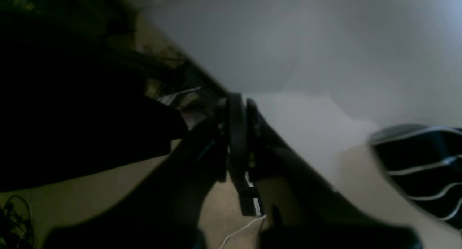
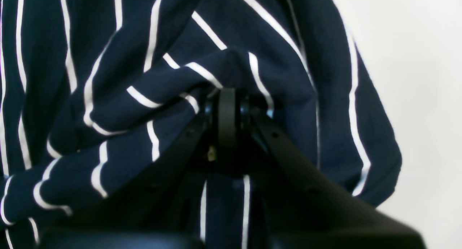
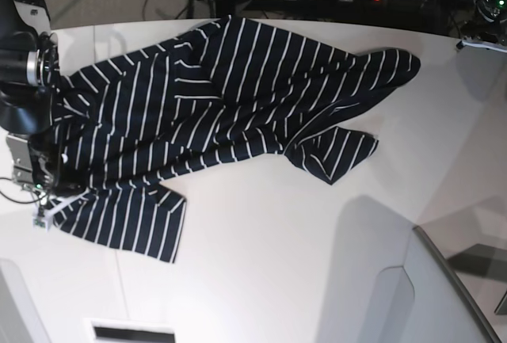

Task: Layout the t-shirt on the table in an organized manner, then fold the t-shirt properly
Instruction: 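Grasp the shirt edges with both grippers and pull them apart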

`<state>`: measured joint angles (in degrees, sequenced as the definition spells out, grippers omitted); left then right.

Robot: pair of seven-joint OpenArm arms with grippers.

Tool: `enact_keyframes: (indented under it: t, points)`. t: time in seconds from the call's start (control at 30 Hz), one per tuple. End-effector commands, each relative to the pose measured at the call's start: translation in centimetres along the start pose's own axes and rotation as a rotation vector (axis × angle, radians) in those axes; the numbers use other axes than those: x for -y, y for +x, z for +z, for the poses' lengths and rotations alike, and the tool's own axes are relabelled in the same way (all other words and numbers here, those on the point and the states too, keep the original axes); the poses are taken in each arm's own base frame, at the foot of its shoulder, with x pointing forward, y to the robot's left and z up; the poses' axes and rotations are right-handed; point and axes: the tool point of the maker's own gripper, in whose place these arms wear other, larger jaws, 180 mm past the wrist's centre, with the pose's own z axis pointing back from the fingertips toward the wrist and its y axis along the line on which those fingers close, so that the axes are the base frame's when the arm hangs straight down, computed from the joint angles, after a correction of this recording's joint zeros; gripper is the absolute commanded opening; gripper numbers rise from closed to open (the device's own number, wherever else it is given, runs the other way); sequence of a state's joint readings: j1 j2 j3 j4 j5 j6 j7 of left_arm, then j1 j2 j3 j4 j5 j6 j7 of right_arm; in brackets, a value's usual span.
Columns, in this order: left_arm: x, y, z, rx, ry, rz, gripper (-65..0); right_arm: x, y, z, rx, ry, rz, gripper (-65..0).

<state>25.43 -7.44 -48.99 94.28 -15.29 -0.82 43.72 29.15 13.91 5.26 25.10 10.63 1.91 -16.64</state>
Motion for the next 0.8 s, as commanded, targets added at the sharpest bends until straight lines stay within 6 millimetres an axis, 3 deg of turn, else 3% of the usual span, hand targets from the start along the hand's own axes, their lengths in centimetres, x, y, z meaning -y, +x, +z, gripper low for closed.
enact_keyframes:
  t: [0.0,0.03,0.1,0.2,0.23,0.3,0.37,0.43,0.5,0.63,0.7,0.77]
  points:
    - [0.2,2.3,0.7,0.071,-0.009,-0.011,-65.0,-0.3,0.8,0.2,0.0,0.008,0.001,-63.3]
    - [0.7,3.0,1.2,0.094,-0.02,-0.017,-65.0,-0.3,0.8,0.2,0.0,0.008,0.001,-63.3]
    - [4.1,4.1,2.5,0.142,-0.092,-0.056,-65.0,-0.4,0.8,0.1,0.0,0.01,0.001,-63.3]
    - [11.7,4.1,4.6,0.153,-0.29,-0.198,-65.0,-1.3,0.8,0.1,0.002,0.032,0.006,-63.5]
    - [14.1,3.4,5.2,0.136,-0.358,-0.253,-61.4,-1.7,1.3,0.3,0.018,0.051,0.016,-63.5]
    - [19.5,2.5,6.5,0.13,-0.499,-0.339,-48.1,-2.0,1.7,0.9,0.041,0.081,0.05,-63.5]
    - [23.4,2.0,7.4,0.134,-0.59,-0.385,-38.7,-2.3,3.2,2.2,0.084,0.094,0.084,-63.5]
    - [27.0,2.1,8.5,0.15,-0.672,-0.413,-32.7,-2.1,4.2,4.1,0.137,0.093,0.125,-63.2]
    - [30.1,2.3,9.6,0.168,-0.743,-0.44,-31.3,-2.4,4.6,6.2,0.184,0.096,0.163,-63.0]
    - [36.0,1.4,10.5,0.151,-0.855,-0.533,-31.4,-2.8,2.1,8.6,0.128,0.101,0.211,-63.3]
    - [38.4,-0.1,9.9,0.104,-0.885,-0.591,-31.6,-3.5,-0.2,8.6,0.057,0.115,0.201,-63.3]
    - [39.6,-1.3,8.9,0.057,-0.886,-0.632,-31.6,-3.5,-2.4,8.4,0.004,0.117,0.2,-63.3]
